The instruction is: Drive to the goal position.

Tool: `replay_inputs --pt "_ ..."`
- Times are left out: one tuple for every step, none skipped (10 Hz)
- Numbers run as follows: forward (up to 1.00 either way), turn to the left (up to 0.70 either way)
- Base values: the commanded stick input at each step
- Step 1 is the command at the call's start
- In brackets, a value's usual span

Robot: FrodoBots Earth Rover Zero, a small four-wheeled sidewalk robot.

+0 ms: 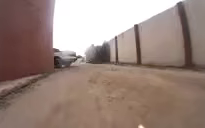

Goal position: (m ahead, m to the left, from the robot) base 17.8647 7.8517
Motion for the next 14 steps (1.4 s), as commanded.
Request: replay_inputs --pt "0.50 0.00" --pt "0.50 0.00" --pt "0.50 0.00" --pt "0.50 0.00" --pt "0.50 0.00" --pt "0.50 0.00" --pt "0.50 0.00" --pt "0.50 0.00" --pt "0.50 0.00" --pt "0.50 0.00" --pt "0.50 0.00" --pt "0.50 0.00" --pt "0.50 0.00" --pt "0.50 0.00"
